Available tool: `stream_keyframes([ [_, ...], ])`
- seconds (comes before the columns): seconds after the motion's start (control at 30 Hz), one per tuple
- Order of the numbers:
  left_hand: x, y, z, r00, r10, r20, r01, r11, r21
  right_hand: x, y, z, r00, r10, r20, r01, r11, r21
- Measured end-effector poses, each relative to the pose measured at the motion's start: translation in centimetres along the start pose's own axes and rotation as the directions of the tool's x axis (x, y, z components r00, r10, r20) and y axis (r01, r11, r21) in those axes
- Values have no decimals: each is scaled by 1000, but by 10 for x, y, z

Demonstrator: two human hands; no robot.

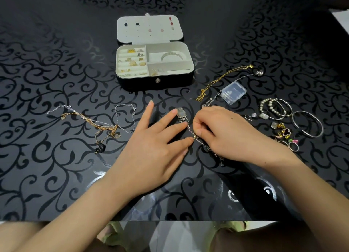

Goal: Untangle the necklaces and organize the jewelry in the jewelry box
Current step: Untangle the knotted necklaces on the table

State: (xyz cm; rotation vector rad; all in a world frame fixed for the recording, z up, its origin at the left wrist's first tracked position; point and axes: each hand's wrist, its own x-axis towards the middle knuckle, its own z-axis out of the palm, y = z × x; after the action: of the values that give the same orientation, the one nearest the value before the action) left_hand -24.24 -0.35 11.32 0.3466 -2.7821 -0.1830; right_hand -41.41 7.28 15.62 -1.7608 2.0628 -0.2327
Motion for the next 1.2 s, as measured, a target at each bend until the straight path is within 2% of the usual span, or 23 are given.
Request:
stream_keyframes([
  [0.3,16,1,0,954,-198,-227,175,978,-117,0,2,4,999,1,-46,-1,1000,-6],
  [0.43,17,0,4,950,-224,-216,196,970,-141,-2,8,2,995,11,-99,-13,1000,-15],
  [0.6,19,0,6,961,-169,-219,143,981,-131,-3,9,1,988,-57,-142,58,998,0],
  [0.8,23,0,7,958,-181,-223,152,978,-140,-1,7,1,990,-126,-71,120,990,-80],
  [1.0,24,-2,3,951,-234,-202,201,965,-169,1,3,-4,994,-108,30,111,984,-141],
  [1.2,22,-4,2,965,-212,-157,187,969,-161,0,2,-3,998,-63,28,66,988,-139],
])
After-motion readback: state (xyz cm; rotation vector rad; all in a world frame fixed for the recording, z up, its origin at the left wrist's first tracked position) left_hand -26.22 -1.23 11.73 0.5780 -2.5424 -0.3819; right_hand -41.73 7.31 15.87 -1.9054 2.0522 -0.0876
